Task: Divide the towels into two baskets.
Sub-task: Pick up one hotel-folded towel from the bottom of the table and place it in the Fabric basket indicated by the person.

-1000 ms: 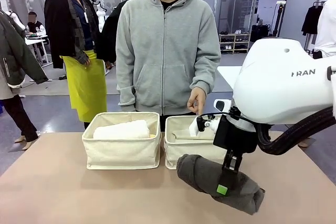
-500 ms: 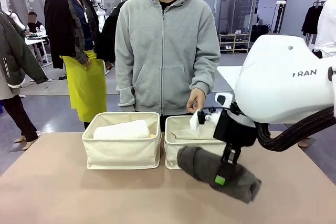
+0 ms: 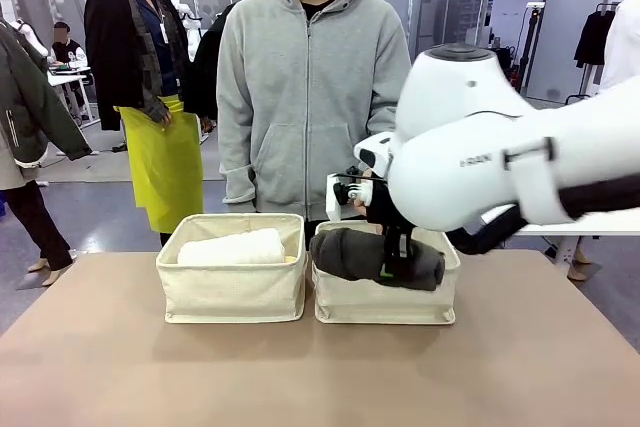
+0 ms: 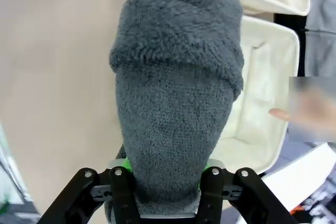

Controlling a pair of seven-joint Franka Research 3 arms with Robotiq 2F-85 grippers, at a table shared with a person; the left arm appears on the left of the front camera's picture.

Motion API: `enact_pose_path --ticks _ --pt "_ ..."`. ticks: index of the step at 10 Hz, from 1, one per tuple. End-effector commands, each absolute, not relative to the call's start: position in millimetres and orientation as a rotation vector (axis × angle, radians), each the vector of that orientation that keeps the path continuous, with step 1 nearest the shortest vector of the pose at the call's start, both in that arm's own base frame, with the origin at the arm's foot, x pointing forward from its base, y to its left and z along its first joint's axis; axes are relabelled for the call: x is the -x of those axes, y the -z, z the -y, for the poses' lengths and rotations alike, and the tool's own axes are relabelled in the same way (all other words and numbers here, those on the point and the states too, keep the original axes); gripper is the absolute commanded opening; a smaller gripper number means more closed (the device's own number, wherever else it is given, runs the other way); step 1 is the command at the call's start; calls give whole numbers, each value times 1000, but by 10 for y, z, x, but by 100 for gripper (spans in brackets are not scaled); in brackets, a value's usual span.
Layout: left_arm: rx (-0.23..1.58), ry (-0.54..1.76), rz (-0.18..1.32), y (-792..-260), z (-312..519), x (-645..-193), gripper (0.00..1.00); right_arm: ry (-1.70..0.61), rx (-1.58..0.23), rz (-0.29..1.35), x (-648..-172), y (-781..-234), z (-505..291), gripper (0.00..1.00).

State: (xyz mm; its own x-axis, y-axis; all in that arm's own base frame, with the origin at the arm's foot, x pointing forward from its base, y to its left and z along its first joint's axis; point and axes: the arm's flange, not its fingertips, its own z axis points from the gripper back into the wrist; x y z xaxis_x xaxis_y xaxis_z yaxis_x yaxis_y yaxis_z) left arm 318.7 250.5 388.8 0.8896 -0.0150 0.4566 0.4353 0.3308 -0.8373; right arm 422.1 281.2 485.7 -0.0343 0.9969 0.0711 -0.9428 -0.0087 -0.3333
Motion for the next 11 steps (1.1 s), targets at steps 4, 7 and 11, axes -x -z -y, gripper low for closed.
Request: enact_pose_path --ticks 4,7,11 --pt "1200 311 405 -3923 -2516 -3150 100 -1718 250 216 -5182 -5026 -2620 41" --pt "1200 311 405 -3923 -2516 -3150 100 -1750 121 173 -5690 -4811 -2564 41" --pt "1200 311 405 -3923 -2516 -3150 100 -1759 81 72 -6065 -4348 -2618 41"
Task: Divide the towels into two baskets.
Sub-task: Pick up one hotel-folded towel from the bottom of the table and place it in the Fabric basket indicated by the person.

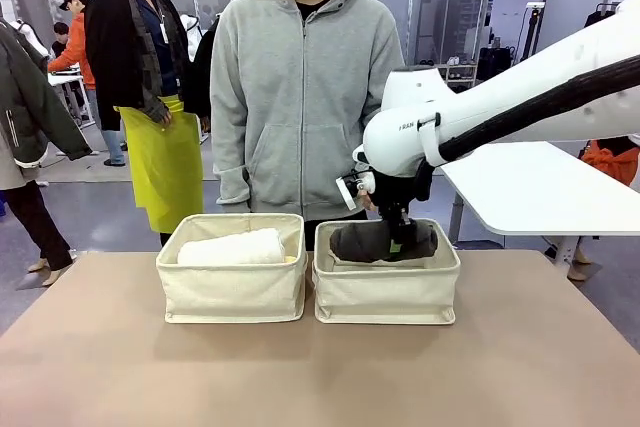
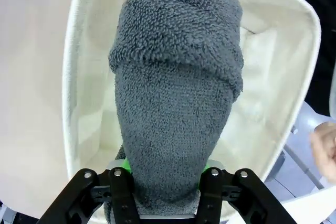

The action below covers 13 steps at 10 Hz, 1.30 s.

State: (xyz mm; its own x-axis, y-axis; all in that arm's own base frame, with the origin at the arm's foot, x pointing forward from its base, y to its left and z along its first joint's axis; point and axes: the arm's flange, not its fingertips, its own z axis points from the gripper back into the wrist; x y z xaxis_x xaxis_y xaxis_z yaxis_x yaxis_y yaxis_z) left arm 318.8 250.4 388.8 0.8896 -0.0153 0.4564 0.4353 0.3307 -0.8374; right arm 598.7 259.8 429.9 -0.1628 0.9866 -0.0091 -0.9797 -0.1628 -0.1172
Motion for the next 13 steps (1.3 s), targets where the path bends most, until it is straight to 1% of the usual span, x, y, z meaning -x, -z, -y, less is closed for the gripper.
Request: enact_pose_path --ticks 1,3,4,5,6,7,9,11,12,13 --pt "1200 311 405 -3923 -2516 -3150 100 -1759 47 72 -6081 -4270 -2623 41" --pt "1200 311 405 -3923 -2516 -3150 100 -1745 14 45 -6077 -4081 -2648 41" --pt "1200 311 405 -3923 -2516 -3150 100 -1731 26 35 -6085 -4037 -2651 64" --pt "1200 311 405 -3923 -2516 -3150 100 -1725 12 44 -6089 -4039 -2630 76" --pt "1200 311 405 -3923 -2516 -3150 100 -1724 17 48 -6073 -4066 -2617 98" --pt "1200 311 405 -3923 -2516 -3150 100 -1723 28 48 -6056 -4096 -2614 100" --pt "1200 311 405 -3923 -2516 -3150 100 -1701 35 63 -6027 -4147 -2617 100" --pt "1200 311 405 -3923 -2516 -3150 100 -1620 46 111 -5954 -4283 -2584 100" --pt "1200 311 405 -3923 -2516 -3150 100 -1716 48 70 -6079 -4149 -2622 100" --pt "1200 311 405 -3923 -2516 -3150 100 -1716 48 70 -6079 -4149 -2622 100"
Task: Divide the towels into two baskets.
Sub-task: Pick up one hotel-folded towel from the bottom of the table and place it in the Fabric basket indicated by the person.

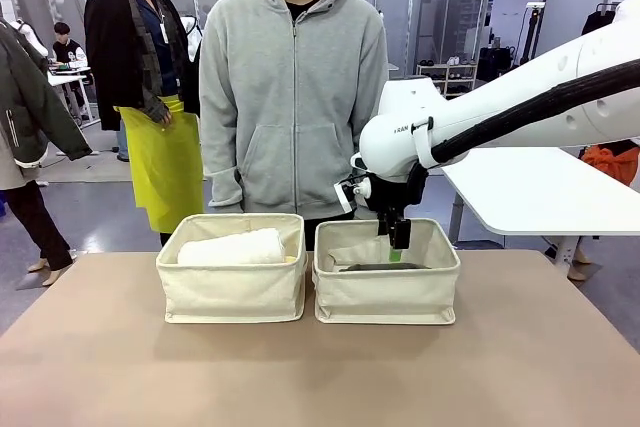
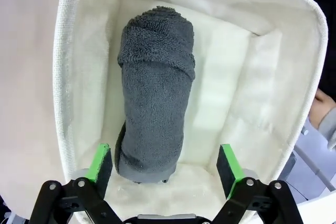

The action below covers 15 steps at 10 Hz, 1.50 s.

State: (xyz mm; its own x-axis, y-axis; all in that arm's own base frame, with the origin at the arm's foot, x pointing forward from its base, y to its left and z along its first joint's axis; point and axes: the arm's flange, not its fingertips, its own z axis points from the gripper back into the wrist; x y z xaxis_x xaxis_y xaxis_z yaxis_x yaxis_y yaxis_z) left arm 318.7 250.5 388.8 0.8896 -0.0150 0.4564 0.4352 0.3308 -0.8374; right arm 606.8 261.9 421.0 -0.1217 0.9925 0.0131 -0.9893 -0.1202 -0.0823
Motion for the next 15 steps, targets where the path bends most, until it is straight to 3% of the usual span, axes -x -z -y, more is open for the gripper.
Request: enact_pose_path --ticks 1,11,15 --pt "1200 311 405 -3923 -2516 -3150 100 -1716 48 70 -6079 -4149 -2622 100" --pt "1200 311 405 -3923 -2516 -3150 100 -1697 44 71 -6078 -4145 -2635 100" --pt "1200 311 405 -3923 -2516 -3150 100 -1573 -22 87 -5559 -4707 -2135 100"
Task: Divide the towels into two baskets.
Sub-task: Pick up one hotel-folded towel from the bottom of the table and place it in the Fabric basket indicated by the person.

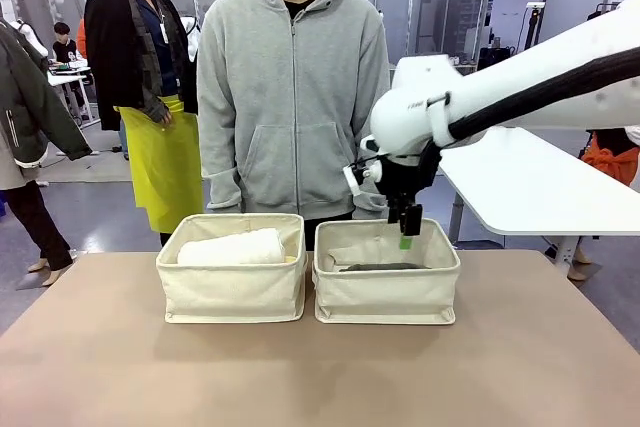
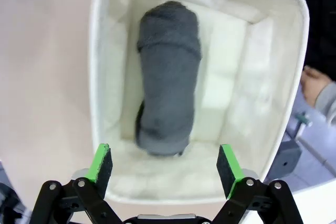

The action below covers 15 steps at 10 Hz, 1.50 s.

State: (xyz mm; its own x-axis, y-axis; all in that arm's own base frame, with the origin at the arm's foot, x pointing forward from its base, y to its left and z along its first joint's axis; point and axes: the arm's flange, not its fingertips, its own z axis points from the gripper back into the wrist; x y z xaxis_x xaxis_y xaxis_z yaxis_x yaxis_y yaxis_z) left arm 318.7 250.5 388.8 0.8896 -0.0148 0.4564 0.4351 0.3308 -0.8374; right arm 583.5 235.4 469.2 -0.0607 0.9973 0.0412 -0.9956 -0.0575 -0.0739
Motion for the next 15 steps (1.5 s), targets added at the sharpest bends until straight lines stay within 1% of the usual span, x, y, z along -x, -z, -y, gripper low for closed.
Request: enact_pose_path --ticks 1,3,5,6,7,8,9,10,11,12,13,15 --pt "1200 311 405 -3923 -2516 -3150 100 -1528 -71 100 -5440 -4747 -1906 100" --pt "1200 311 405 -3923 -2516 -3150 100 -1411 -203 123 -5163 -4843 -1388 100" --pt "1200 311 405 -3923 -2516 -3150 100 -1223 -302 164 -4834 -4930 -803 100" --pt "1200 311 405 -3923 -2516 -3150 100 -1141 -423 160 -4729 -4931 -432 100" --pt "1200 311 405 -3923 -2516 -3150 100 -1088 -600 201 -4639 -4904 -33 100" --pt "1200 311 405 -3923 -2516 -3150 100 -1006 -710 261 -4535 -4862 403 100" --pt "1200 311 405 -3923 -2516 -3150 100 -859 -771 254 -4403 -4735 900 100" --pt "1200 311 405 -3923 -2516 -3150 100 -770 -868 203 -4263 -4590 1320 100" --pt "1200 311 405 -3923 -2516 -3150 100 -716 -946 223 -4114 -4458 1723 100" --pt "1200 311 405 -3923 -2516 -3150 100 -592 -1024 178 -3940 -4276 2129 100" --pt "1200 311 405 -3923 -2516 -3150 100 -462 -1112 226 -3728 -4063 2498 100" --pt "1200 311 405 -3923 -2516 -3150 100 -279 -1247 253 -3431 -3604 2887 100"
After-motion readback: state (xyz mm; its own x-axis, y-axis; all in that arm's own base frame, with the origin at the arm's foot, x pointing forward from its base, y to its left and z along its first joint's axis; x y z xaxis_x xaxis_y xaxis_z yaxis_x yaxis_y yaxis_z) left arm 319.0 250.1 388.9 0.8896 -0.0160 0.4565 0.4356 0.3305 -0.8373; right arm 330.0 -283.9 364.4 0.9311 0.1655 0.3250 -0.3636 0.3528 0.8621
